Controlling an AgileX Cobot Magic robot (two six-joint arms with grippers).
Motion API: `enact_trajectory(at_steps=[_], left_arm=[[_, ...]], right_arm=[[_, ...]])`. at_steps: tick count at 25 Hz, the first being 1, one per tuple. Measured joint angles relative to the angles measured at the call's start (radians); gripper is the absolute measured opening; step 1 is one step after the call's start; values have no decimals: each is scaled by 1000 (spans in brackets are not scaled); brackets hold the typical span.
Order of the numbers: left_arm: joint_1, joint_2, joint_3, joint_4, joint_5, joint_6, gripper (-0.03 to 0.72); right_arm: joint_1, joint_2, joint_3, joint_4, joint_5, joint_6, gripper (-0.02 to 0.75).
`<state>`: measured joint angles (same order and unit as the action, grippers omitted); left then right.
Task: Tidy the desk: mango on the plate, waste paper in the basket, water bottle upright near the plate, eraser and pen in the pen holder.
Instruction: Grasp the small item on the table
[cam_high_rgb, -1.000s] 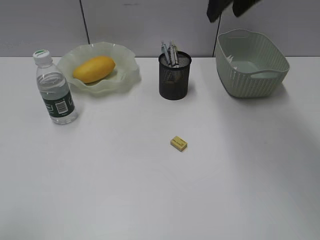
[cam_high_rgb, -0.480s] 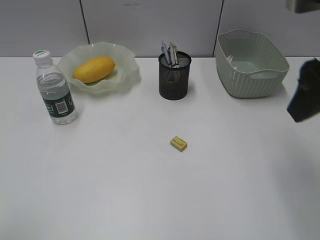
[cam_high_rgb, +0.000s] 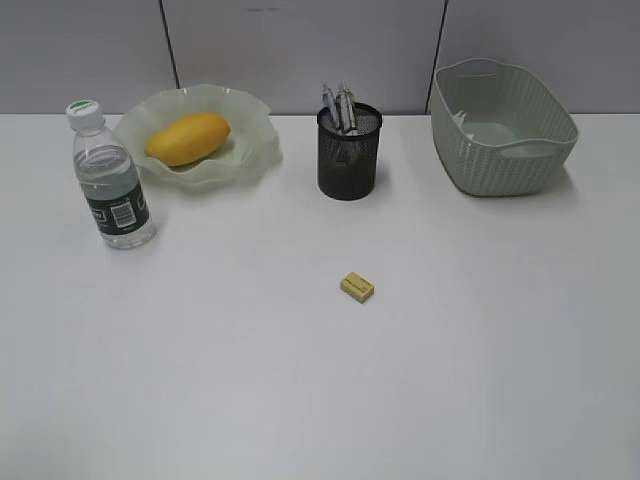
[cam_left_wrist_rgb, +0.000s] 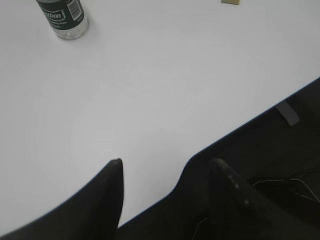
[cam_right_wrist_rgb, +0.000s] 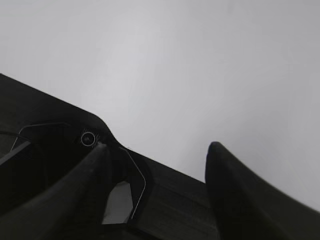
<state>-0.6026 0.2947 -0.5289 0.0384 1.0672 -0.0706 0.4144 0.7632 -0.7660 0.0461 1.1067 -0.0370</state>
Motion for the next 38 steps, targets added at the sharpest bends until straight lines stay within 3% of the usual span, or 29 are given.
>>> enact_trajectory(at_steps=[13,21,24,29,38], left_arm=[[0,0,0,0,0,0,412],[0,0,-16,-2,-32,0,415],[0,20,-54,-3,-103,0,448],[0,199,-140,-2,-152,0,494],[0,768,-419,-38,-173,0,498]], right_arm=[[0,-404,176,0,-10,1,477],[0,-440,217,0,-10,2,477],[0,-440,217,0,-10,2,477],[0,-440,217,0,-10,2,477],[0,-440,217,0,-10,2,477]])
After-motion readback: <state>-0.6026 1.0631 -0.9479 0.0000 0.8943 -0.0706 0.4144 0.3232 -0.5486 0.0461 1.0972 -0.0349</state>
